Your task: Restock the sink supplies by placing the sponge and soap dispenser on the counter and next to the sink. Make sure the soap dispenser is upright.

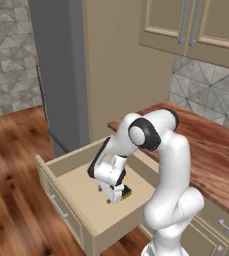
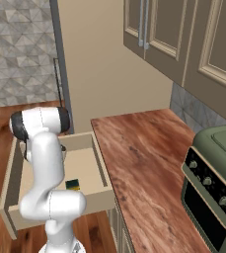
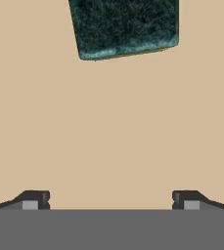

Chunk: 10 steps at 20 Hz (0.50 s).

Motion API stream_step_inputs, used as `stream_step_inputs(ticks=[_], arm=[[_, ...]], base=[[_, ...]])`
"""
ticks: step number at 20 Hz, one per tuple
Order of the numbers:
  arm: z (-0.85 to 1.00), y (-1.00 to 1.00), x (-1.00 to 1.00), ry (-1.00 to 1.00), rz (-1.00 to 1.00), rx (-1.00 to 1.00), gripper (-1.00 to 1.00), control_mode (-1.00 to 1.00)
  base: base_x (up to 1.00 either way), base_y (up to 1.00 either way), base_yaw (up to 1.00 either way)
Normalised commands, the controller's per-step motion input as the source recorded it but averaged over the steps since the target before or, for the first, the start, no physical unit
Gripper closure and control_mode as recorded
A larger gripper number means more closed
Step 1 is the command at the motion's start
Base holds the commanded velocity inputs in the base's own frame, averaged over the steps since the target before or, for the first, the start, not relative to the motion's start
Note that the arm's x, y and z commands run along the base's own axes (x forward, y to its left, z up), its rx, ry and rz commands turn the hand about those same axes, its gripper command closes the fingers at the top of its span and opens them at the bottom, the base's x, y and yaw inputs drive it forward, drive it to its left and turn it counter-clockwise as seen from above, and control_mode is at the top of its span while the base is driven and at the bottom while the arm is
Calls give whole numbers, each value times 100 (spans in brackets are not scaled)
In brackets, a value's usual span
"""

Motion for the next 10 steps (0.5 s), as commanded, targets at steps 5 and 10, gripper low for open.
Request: stream_step_inputs(ticks=[5,10], arm=[[-11,-28,40,0,0,-16,-100,-100],[-6,-27,29,0,0,-14,-100,-100]], base=[[0,0,0],[0,0,0]])
